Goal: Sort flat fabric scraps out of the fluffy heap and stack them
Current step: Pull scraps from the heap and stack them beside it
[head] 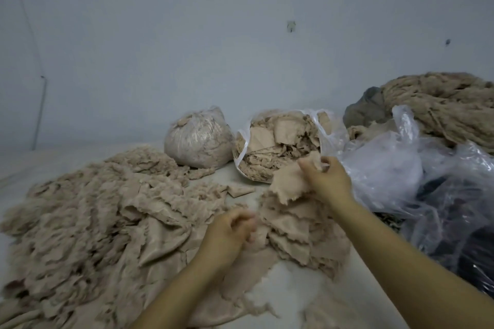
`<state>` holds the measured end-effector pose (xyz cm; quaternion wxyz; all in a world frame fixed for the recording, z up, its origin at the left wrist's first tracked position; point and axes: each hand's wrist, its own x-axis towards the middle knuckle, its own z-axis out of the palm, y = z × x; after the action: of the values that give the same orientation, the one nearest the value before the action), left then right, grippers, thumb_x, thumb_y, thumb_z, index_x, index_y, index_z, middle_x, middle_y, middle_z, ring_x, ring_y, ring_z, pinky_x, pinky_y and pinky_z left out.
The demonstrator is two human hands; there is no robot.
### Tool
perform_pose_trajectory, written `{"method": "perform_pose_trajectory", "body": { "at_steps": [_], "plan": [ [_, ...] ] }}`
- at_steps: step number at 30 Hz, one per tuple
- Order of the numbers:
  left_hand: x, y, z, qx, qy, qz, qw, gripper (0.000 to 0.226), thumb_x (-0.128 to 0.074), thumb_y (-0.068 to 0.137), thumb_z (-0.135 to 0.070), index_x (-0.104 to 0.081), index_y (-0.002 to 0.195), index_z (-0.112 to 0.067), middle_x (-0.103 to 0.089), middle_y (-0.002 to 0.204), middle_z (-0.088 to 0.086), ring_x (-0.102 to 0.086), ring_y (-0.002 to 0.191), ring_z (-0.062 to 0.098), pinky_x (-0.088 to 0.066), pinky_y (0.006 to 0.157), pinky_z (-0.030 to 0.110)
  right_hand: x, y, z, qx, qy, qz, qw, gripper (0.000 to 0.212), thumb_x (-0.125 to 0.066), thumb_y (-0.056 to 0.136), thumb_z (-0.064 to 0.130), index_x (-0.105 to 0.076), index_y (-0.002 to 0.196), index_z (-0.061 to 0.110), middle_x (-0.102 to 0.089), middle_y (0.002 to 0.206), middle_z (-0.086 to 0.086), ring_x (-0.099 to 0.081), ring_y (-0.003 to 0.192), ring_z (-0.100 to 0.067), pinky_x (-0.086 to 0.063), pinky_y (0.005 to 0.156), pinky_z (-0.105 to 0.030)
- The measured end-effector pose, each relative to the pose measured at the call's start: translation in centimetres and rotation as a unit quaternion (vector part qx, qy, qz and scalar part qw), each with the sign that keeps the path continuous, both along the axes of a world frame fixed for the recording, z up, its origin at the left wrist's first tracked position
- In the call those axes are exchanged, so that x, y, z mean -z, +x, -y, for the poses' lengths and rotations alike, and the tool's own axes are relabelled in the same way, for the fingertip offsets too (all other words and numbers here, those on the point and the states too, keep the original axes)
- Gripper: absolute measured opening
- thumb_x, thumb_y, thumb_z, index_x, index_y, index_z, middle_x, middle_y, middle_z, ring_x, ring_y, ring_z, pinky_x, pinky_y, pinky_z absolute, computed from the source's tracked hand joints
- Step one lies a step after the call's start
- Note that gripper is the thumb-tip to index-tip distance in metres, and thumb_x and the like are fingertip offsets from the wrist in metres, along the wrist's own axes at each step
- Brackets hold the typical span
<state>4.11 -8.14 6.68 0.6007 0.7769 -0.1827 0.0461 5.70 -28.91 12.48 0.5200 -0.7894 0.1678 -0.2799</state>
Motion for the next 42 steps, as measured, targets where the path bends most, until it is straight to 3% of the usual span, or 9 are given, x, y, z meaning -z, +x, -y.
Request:
{"method": "perform_pose_trajectory", "body": {
  "at_steps": [3, 6, 8, 11, 16, 20, 23, 28, 42],
  "plan": [
    [2.0, 1.1, -1.6, -0.023, 0.253, 0.164, 0.953, 0.016, -0.057, 0.091, -0.015, -0.066, 0.102, -0.022, -0.065, 0.100, -0.011, -0.056, 0.091, -0.003, -0.034, 0.077, 0.001, 1.4, -1.3, -0.2, 0.070, -0.106, 0.060, 0.990, 0.036, -0.060, 0.089, 0.032, -0.049, 0.121, 0.018, -0.048, 0.119, -0.006, -0.049, 0.112, -0.027, -0.042, 0.090, -0.035],
    [3.9, 1.9, -2.1, 0.024, 0.370, 0.191, 0.909, 0.051, -0.048, 0.095, -0.029, -0.036, 0.144, -0.017, -0.035, 0.149, -0.001, -0.031, 0.136, 0.009, -0.013, 0.106, 0.009, 5.8, -3.0, -3.6, -0.113, -0.192, 0.047, 0.974, 0.010, -0.059, 0.090, 0.023, -0.055, 0.094, 0.031, -0.057, 0.091, 0.010, -0.055, 0.083, 0.001, -0.040, 0.070, -0.011],
    [5.6, 1.6, -1.8, 0.032, 0.453, 0.236, 0.859, 0.058, -0.042, 0.095, -0.042, -0.031, 0.146, -0.015, -0.030, 0.151, -0.001, -0.025, 0.140, 0.010, -0.013, 0.114, 0.017, 8.9, -3.4, -5.6, -0.227, -0.265, -0.039, 0.936, 0.017, -0.054, 0.094, 0.026, -0.056, 0.111, 0.026, -0.059, 0.110, 0.004, -0.055, 0.096, -0.002, -0.041, 0.084, -0.014],
    [5.8, -0.1, -1.7, 0.045, 0.419, 0.260, 0.869, 0.041, -0.047, 0.085, -0.054, -0.062, 0.116, -0.032, -0.056, 0.119, -0.021, -0.053, 0.113, -0.004, -0.036, 0.094, 0.006, 11.4, -3.6, -6.4, -0.252, -0.317, -0.134, 0.904, 0.041, -0.050, 0.094, 0.032, -0.043, 0.133, 0.021, -0.038, 0.139, -0.002, -0.045, 0.125, -0.014, -0.036, 0.095, -0.020],
    [6.0, 0.2, -2.4, 0.015, 0.236, 0.160, 0.958, 0.027, -0.057, 0.091, -0.033, -0.047, 0.115, -0.037, -0.052, 0.117, -0.018, -0.046, 0.108, -0.011, -0.030, 0.091, 0.002, 11.3, -4.2, -6.7, -0.213, -0.307, -0.098, 0.923, 0.026, -0.056, 0.086, 0.044, -0.062, 0.103, 0.024, -0.056, 0.105, 0.005, -0.051, 0.102, -0.010, -0.034, 0.075, -0.019],
    [6.3, 0.8, -1.7, 0.063, 0.317, 0.189, 0.927, 0.026, -0.030, 0.103, -0.029, -0.031, 0.124, -0.043, -0.036, 0.122, -0.035, -0.026, 0.125, -0.020, 0.006, 0.111, 0.011, 11.6, -4.5, -7.2, -0.273, -0.227, 0.020, 0.935, 0.010, -0.058, 0.087, 0.024, -0.050, 0.084, 0.020, -0.050, 0.086, 0.007, -0.044, 0.086, -0.008, -0.033, 0.072, -0.016],
    [6.4, 1.1, -1.8, 0.068, 0.283, 0.168, 0.942, 0.018, -0.044, 0.099, -0.024, -0.042, 0.083, -0.033, -0.047, 0.082, -0.018, -0.048, 0.089, -0.001, -0.029, 0.091, 0.011, 11.1, -4.7, -7.1, -0.285, -0.053, -0.008, 0.957, 0.017, -0.059, 0.089, 0.014, -0.047, 0.078, 0.021, -0.051, 0.073, 0.009, -0.045, 0.068, -0.001, -0.036, 0.064, -0.017],
    [6.0, 0.6, -1.6, 0.038, 0.167, 0.135, 0.976, 0.021, -0.050, 0.096, -0.023, -0.043, 0.076, -0.023, -0.046, 0.072, -0.004, -0.044, 0.066, -0.001, -0.035, 0.061, 0.015, 10.8, -4.5, -6.7, -0.328, 0.073, -0.093, 0.937, 0.013, -0.067, 0.084, 0.022, -0.056, 0.088, 0.016, -0.059, 0.080, 0.005, -0.053, 0.076, -0.005, -0.042, 0.068, -0.022],
    [5.4, 0.5, -2.3, 0.061, 0.141, 0.163, 0.975, 0.016, -0.055, 0.075, -0.049, -0.050, 0.072, -0.034, -0.056, 0.072, -0.017, -0.049, 0.065, -0.002, -0.036, 0.058, 0.012, 9.7, -5.1, -6.8, -0.326, -0.022, -0.037, 0.944, 0.021, -0.069, 0.086, 0.025, -0.054, 0.075, 0.013, -0.050, 0.072, 0.001, -0.046, 0.069, -0.007, -0.037, 0.063, -0.024]
  ]
}}
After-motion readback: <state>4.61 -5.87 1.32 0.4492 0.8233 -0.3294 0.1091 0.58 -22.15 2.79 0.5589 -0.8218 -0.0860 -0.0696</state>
